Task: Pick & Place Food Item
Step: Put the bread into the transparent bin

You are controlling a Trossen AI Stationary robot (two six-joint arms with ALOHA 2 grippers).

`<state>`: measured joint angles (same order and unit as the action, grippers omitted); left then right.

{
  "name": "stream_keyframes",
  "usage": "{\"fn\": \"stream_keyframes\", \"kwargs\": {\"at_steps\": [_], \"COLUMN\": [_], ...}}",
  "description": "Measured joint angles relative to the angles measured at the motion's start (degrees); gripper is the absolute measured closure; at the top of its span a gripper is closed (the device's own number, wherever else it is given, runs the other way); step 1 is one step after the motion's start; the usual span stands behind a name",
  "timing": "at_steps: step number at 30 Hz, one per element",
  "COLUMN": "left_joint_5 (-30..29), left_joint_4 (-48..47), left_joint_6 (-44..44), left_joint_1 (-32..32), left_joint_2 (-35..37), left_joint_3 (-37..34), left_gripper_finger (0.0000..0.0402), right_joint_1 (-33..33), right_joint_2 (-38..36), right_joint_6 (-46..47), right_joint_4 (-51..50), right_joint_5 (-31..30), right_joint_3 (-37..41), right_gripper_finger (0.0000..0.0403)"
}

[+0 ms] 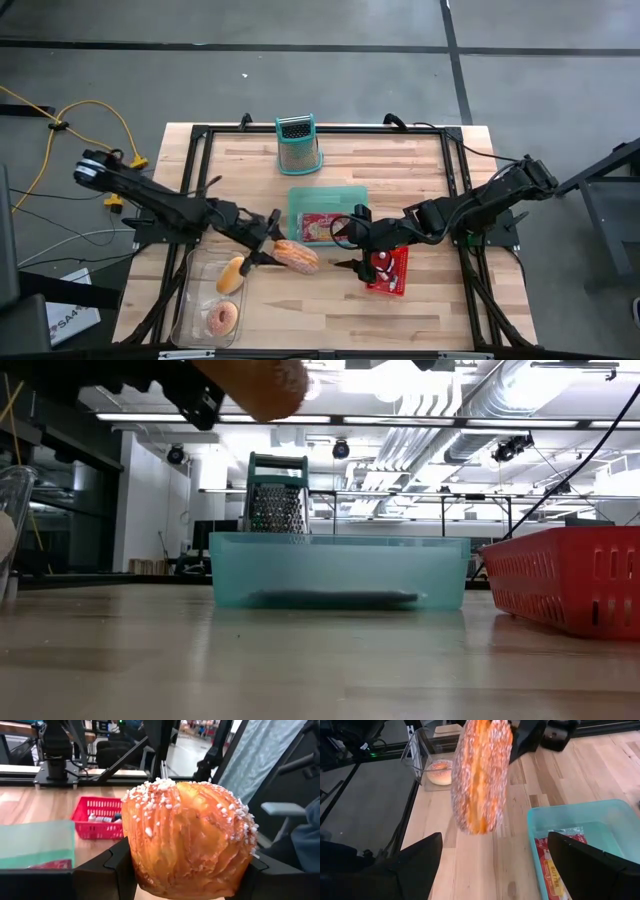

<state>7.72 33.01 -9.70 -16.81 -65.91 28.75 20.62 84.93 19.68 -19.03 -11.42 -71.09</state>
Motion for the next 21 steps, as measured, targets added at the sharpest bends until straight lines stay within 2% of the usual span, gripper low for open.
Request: {"fn": "stream_keyframes", "kwargs": {"at_steps": [12,21], "left_joint_5": [-0.12,1.56], "left_joint_4": [-21.93,-33.33], "left_joint_6": [3.73,5.85], "left_joint_1": [-6.75,-13.45], "left_joint_2": [17.24,27.57], "left_joint_3": [0.00,0.00], "left_gripper_finger": [0.0197,0.0197], "right_joint_1": [0.00,0.00], "right_joint_2": [0.00,0.00], "right_joint_6": [0.00,0.00], "right_joint_4": [0.01,0.01], "right_joint_5": [0.00,0.01], "right_joint_3": [0.00,0.01], "right_gripper_finger": [0.0053,0.0053]}}
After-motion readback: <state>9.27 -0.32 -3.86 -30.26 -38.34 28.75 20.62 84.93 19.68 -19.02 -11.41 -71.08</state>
